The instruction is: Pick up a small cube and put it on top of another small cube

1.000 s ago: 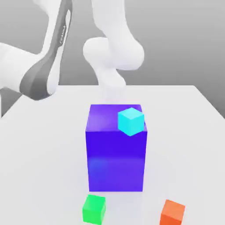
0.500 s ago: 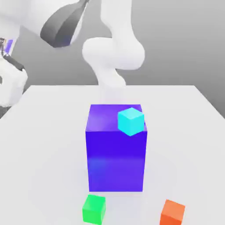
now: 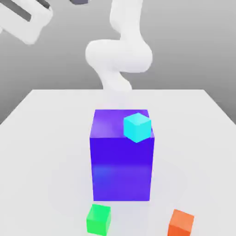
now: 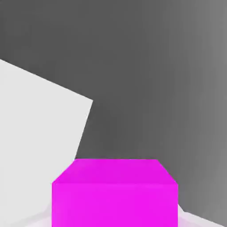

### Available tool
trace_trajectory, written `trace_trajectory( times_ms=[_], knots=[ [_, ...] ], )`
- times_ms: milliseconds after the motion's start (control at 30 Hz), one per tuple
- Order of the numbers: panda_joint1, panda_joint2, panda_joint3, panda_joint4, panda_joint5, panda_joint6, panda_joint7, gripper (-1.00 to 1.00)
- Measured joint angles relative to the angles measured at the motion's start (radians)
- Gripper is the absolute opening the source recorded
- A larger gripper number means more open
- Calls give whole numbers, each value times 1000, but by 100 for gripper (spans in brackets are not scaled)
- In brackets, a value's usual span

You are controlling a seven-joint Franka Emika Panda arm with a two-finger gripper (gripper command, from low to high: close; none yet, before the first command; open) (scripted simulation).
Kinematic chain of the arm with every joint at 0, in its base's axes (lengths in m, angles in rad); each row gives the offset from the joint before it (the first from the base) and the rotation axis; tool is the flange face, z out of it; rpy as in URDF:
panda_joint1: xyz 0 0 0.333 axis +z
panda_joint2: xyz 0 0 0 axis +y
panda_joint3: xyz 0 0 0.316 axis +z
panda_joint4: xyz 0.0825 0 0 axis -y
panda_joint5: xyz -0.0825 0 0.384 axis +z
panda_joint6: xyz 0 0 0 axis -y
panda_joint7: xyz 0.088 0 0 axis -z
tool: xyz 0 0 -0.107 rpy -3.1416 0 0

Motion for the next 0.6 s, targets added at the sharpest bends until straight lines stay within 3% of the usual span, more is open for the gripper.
trace_trajectory(
  times_ms=[600],
  knots=[
    [225,-86,-290,-58,57,66,-959,-100]
  ],
)
